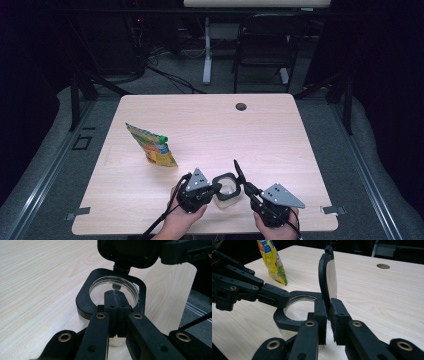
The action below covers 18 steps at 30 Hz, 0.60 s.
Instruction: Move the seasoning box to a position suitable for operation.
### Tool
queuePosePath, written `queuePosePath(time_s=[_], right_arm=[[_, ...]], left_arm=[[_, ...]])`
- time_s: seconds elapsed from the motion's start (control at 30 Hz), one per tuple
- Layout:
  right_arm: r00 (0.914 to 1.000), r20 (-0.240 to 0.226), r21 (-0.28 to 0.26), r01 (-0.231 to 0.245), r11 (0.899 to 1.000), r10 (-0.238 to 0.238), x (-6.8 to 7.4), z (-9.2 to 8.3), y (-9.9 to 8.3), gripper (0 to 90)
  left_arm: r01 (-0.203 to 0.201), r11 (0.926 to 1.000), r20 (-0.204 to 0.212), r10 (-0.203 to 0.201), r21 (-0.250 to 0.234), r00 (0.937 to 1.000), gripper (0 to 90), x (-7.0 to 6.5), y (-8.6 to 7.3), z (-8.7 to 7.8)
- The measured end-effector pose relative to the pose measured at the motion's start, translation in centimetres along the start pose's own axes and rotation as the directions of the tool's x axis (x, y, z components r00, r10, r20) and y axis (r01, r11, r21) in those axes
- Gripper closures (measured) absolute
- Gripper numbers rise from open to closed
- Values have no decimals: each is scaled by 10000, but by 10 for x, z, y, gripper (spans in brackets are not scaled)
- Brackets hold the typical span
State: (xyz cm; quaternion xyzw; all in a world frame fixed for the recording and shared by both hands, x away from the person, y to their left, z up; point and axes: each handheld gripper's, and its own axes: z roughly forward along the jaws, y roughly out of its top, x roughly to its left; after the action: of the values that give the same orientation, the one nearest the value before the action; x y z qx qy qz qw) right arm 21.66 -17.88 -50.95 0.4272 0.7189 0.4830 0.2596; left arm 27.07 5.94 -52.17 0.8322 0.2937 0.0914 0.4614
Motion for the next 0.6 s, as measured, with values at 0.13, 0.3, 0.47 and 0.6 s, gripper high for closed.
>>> queuePosePath(time_s=[0.13,0.3,0.47,0.6], right_arm=[[9997,-14,10,-263,9997,263,-3,0,0,847],[9986,2,13,-521,9986,520,-8,-1,0,851],[9975,-26,69,-705,9975,705,-10,0,0,853],[9972,-75,81,-745,9972,745,-12,1,1,853]], left_arm=[[2,10000,11,-2,5,10000,900,0,0,0],[-9,10000,6,9,12,10000,900,0,0,0],[5,10000,43,-5,-30,10000,900,0,-1,0],[14,10000,55,-14,-9,10000,900,-1,-1,0]])
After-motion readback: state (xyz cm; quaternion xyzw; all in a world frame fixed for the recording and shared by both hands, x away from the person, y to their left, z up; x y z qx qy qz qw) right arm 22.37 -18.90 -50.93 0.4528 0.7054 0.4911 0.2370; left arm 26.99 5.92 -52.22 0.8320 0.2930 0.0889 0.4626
